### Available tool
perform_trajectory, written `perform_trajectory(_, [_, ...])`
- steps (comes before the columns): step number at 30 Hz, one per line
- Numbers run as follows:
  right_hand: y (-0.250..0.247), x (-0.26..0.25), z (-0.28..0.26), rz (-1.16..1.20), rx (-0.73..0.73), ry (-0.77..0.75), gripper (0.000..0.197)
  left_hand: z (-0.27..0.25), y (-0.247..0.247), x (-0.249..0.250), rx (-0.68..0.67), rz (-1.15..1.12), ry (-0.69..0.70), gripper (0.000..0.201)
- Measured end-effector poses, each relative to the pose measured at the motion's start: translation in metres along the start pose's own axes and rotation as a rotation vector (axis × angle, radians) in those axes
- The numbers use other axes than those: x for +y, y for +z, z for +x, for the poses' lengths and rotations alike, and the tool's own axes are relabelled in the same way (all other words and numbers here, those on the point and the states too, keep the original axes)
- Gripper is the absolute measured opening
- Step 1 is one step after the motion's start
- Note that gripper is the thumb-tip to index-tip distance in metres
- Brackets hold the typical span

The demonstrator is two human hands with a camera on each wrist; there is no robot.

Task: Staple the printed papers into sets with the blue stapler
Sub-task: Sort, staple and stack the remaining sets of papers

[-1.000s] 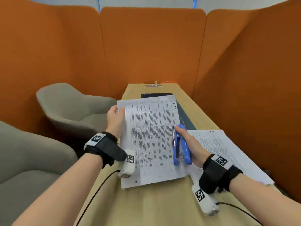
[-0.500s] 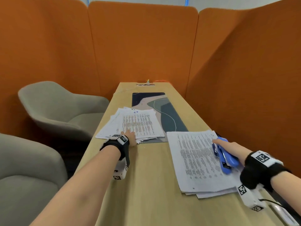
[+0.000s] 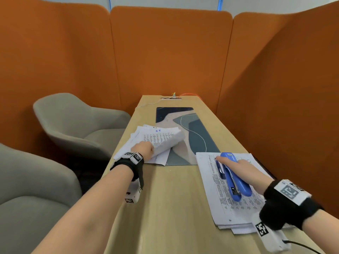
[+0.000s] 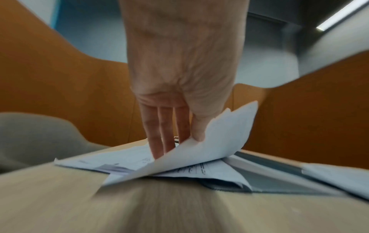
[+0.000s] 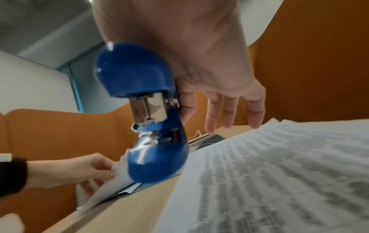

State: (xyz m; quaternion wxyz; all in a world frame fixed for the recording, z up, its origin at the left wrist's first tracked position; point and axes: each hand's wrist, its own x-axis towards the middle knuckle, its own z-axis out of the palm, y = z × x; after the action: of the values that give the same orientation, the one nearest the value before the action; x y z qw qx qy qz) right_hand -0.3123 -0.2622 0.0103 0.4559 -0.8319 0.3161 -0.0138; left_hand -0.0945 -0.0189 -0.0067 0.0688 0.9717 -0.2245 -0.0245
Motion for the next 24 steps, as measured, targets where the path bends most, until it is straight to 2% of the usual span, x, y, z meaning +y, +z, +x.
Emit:
perform_trajectory(2, [0.007,-0.009,-0.003,0.055,-0.033,-0.027,0.065,-0.003,-0.006,-0.009,0.102,-0.116,-0.065,0.021])
perform_trajectory(6, [0.015,-0.022,-0.009,0.194,-0.066,-0.03,0.057,-0.009,-0.019,-0.023,0.205,-0.468,-0.191,0.007])
perform_trajectory(10, [0.018,-0.03,-0.012,0.241,-0.064,-0.029,0.056,-0.014,-0.025,-0.028,0.184,-0.867,-0.189,0.028])
perform_trajectory(12, [0.02,-0.032,-0.015,0.25,-0.063,-0.027,0.053,-0.017,-0.025,-0.029,0.184,-0.961,-0.181,0.033])
perform_trajectory(13, [0.021,-0.032,-0.017,0.263,-0.063,-0.024,0.051,-0.018,-0.024,-0.029,0.213,-0.924,-0.175,0.032])
perform_trajectory(16, [0.024,-0.031,-0.019,0.321,-0.083,-0.025,0.051,-0.023,-0.023,-0.026,0.34,-0.545,-0.116,0.012])
perform_trajectory(17, [0.024,-0.031,-0.021,0.333,-0.088,-0.026,0.051,-0.025,-0.022,-0.023,0.341,-0.461,-0.073,0.005])
perform_trajectory(18, [0.025,-0.031,-0.021,0.343,-0.091,-0.025,0.051,-0.027,-0.02,-0.021,0.32,-0.402,-0.031,0.009])
perform_trajectory(21, [0.027,-0.032,-0.022,0.368,-0.078,-0.033,0.049,-0.03,-0.014,-0.015,0.232,-0.373,0.023,0.025])
perform_trajectory(24, [0.031,-0.032,-0.022,0.399,-0.073,-0.017,0.048,-0.036,-0.007,-0.007,0.222,-0.373,0.019,0.019])
